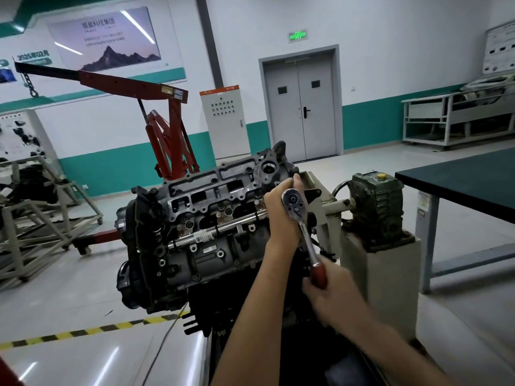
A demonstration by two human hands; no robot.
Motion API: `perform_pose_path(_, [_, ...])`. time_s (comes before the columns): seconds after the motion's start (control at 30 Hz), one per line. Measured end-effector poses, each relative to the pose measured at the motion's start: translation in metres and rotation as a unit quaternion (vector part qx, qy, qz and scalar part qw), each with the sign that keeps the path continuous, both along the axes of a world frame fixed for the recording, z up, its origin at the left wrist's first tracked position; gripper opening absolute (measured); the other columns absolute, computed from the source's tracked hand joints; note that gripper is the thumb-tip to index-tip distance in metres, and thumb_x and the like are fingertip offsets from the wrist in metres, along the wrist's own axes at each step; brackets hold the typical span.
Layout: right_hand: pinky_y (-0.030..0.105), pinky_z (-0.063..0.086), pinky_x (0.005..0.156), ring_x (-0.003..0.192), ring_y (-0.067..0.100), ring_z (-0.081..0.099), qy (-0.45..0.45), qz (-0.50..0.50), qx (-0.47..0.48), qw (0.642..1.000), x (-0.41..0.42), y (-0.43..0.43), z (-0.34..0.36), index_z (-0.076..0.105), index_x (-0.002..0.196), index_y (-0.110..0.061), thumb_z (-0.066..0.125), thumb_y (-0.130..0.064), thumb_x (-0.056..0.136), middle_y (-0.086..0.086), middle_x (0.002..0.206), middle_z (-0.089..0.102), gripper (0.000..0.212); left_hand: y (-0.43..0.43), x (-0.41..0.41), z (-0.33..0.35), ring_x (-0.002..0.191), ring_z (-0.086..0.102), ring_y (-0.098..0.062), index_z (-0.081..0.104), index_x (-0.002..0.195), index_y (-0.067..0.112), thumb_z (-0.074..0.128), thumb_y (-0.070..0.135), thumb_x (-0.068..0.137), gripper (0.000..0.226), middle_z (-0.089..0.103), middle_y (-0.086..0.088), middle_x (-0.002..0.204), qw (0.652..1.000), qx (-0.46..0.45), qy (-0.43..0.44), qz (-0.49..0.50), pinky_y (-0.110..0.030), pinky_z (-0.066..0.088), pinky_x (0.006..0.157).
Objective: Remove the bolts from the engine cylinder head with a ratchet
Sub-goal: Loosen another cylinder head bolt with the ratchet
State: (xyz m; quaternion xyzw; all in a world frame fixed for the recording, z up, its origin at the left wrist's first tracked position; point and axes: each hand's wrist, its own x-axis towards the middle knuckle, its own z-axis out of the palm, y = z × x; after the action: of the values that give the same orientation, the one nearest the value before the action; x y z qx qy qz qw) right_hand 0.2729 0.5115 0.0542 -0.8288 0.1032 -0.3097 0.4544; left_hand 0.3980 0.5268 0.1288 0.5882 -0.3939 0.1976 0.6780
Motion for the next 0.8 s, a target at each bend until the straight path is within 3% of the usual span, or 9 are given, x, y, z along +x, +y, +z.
perform_pose_path(0.07, [0.015,0.037,0.037,0.035,0.005,0.047,-0.007,0.051,0.099,0.994,0.011,0.028,-0.006,0.051,0.074,-0.019,0.056,0.001,0.082,0.002,0.054,0.052,0.022,-0.001,0.0,0.001,0.048,0.03,-0.02,0.035,0.054,-0.005,0.05,0.009,0.098,0.048,0.033,-0.022,0.049,1.0,-0.004,0.003,0.029,-0.036,0.027,0.045])
perform_pose_path(0.13, [0.015,0.035,0.035,0.032,0.006,0.044,0.003,0.059,0.09,0.994,0.01,0.026,-0.003,0.049,0.071,-0.018,0.055,0.003,0.082,-0.001,0.05,0.048,0.024,0.003,0.001,0.003,0.046,0.029,-0.016,0.036,0.053,0.0,0.05,0.009,0.098,0.048,0.032,-0.011,0.049,1.0,0.018,-0.013,0.008,-0.031,0.025,0.045])
perform_pose_path(0.23, [0.015,0.041,0.044,0.043,0.003,0.047,0.027,0.008,-0.097,0.995,-0.009,-0.027,0.015,0.046,0.065,-0.018,0.059,0.004,0.076,-0.005,0.053,0.048,0.028,0.017,0.009,0.008,0.049,0.031,-0.016,0.039,0.055,-0.005,0.053,0.012,0.098,0.048,0.037,-0.009,0.051,0.989,0.129,-0.057,-0.042,-0.029,0.025,0.049])
perform_pose_path(0.33, [0.027,0.052,0.055,0.057,0.012,0.059,0.1,-0.018,-0.315,0.944,-0.019,-0.088,0.058,0.056,0.092,-0.013,0.061,-0.011,0.082,-0.003,0.065,0.056,0.011,0.028,0.018,0.017,0.051,0.033,-0.016,0.046,0.058,-0.007,0.058,0.012,0.095,0.044,0.04,-0.014,0.052,0.963,0.234,-0.117,-0.068,-0.029,0.028,0.052])
perform_pose_path(0.43, [0.022,0.045,0.056,0.059,0.013,0.058,0.103,-0.057,-0.424,0.898,-0.016,-0.107,0.084,0.054,0.095,-0.017,0.059,-0.02,0.082,-0.01,0.062,0.05,0.015,0.029,0.02,0.018,0.051,0.032,-0.016,0.045,0.058,-0.01,0.058,0.011,0.095,0.044,0.039,-0.015,0.052,0.968,0.216,-0.1,-0.076,-0.028,0.026,0.051])
perform_pose_path(0.5, [0.025,0.051,0.061,0.063,0.014,0.059,0.107,-0.056,-0.383,0.916,-0.013,-0.098,0.069,0.055,0.099,-0.013,0.058,-0.019,0.083,-0.002,0.07,0.056,0.017,0.024,0.017,0.011,0.049,0.031,-0.018,0.042,0.056,-0.011,0.055,0.01,0.096,0.047,0.038,-0.014,0.05,0.985,0.151,-0.059,-0.064,-0.03,0.024,0.049])
perform_pose_path(0.57, [0.028,0.052,0.068,0.067,0.018,0.058,0.114,-0.038,-0.25,0.961,-0.015,-0.072,0.041,0.055,0.095,-0.01,0.06,-0.014,0.082,0.007,0.076,0.059,0.014,0.015,0.011,0.003,0.047,0.032,-0.018,0.041,0.055,-0.01,0.053,0.01,0.098,0.049,0.038,-0.019,0.049,0.994,0.092,-0.038,-0.039,-0.033,0.024,0.046])
perform_pose_path(0.63, [0.016,0.044,0.057,0.057,0.008,0.051,0.059,-0.019,-0.114,0.992,-0.013,-0.037,0.016,0.054,0.08,-0.008,0.062,-0.005,0.078,0.009,0.066,0.056,0.009,0.003,0.007,-0.001,0.048,0.032,-0.017,0.039,0.054,-0.009,0.052,0.01,0.098,0.049,0.037,-0.016,0.049,0.999,0.036,0.002,-0.007,-0.034,0.025,0.045])
perform_pose_path(0.8, [0.018,0.041,0.043,0.044,0.005,0.049,-0.029,0.033,0.106,0.993,0.011,0.036,-0.009,0.054,0.078,-0.011,0.056,0.004,0.079,0.008,0.059,0.056,0.015,-0.007,0.004,-0.001,0.046,0.03,-0.016,0.036,0.053,0.005,0.052,0.005,0.096,0.046,0.033,-0.01,0.048,0.998,-0.018,-0.006,0.067,-0.03,0.026,0.045])
